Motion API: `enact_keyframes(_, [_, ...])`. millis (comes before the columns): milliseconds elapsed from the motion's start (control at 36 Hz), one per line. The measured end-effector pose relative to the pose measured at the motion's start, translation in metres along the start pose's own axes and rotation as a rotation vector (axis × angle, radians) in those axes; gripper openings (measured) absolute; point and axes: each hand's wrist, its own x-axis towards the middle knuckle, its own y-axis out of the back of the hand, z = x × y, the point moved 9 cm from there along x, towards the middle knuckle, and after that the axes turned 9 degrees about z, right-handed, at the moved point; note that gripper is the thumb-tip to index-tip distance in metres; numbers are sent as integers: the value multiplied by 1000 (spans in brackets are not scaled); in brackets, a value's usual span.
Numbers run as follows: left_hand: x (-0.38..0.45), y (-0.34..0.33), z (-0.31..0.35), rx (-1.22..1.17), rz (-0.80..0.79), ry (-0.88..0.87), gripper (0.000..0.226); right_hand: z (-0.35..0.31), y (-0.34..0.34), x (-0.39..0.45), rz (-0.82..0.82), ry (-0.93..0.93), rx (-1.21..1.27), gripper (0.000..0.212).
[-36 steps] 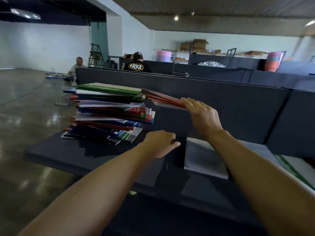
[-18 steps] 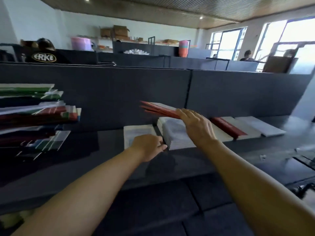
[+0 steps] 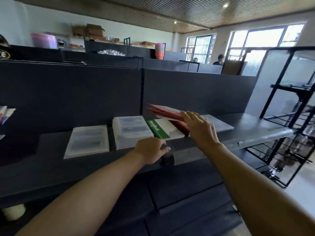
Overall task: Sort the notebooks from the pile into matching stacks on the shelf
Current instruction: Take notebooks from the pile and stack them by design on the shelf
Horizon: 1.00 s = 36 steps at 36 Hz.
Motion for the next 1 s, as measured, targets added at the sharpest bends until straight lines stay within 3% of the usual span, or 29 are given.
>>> enact_keyframes(194, [35,-27,66,-423,5,184,53,51,-9,-14,-37,6,39,62])
enact_keyframes(333, [52,-42,93,-1090,78,454,51,64,-20,-23,-39,23,160,48])
enact_keyframes(417, [57,-49,96,-1480,119,649,73,68,-29,-29,-40,40,182,49])
enact_keyframes(500, [65,-54,93,-1739,147,775,84,69,-44,-33,-125,47,194,54])
enact_keyframes(556, [71,-55,85,-1843,217,844,75,69,-56,-35,-199,54,205,54])
enact_keyframes(667, [79,-56,65,-1867,364,917,29,72,-63,-28,-232,12,249,43])
enact_keyframes(750, [86,-57,52,-1845,396,918,24,70,-71,-23,-327,46,222,37])
enact_keyframes(833, [91,-58,35,-1731,395,891,28,70,-83,-21,-455,37,246,48])
enact_keyframes(1000, [107,-61,16,-1593,287,817,22,131,-113,-13,-402,-443,287,49])
